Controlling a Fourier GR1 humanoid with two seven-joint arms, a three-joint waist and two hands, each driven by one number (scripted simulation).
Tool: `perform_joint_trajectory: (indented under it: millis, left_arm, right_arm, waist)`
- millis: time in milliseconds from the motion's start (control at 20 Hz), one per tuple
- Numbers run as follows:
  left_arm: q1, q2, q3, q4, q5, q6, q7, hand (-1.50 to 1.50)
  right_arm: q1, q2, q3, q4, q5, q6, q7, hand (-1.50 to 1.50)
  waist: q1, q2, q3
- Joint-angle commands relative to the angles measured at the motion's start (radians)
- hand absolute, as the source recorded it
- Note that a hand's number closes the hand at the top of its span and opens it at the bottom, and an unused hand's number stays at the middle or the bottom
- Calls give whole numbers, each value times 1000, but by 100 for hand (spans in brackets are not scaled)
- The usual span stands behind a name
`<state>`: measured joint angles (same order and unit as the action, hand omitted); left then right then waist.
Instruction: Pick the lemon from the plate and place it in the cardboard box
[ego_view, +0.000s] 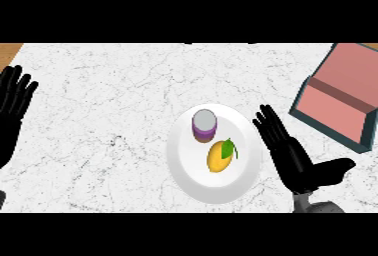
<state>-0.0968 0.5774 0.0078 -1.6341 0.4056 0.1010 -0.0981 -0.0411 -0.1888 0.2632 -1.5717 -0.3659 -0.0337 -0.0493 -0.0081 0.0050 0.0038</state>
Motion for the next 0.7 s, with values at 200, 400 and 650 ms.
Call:
perform_joint_trajectory:
  millis: [200,400,650]
  left_arm:
    - [72,-45,-12,60,41,21,126,0]
    - [143,-69,-18,96,73,17,154,0]
    - [118,-105,-68,36,58,53,208,0]
  right_arm:
    - [53,-15,-76,-193,249,-398,101,-150]
    - [59,-59,-232,-198,467,-662,-16,-150]
    - [219,-9,33,-406,794,-781,-22,-150]
  waist:
    - [-27,-15,-9]
    - [-64,-24,-14]
    - [-36,-22,-10]
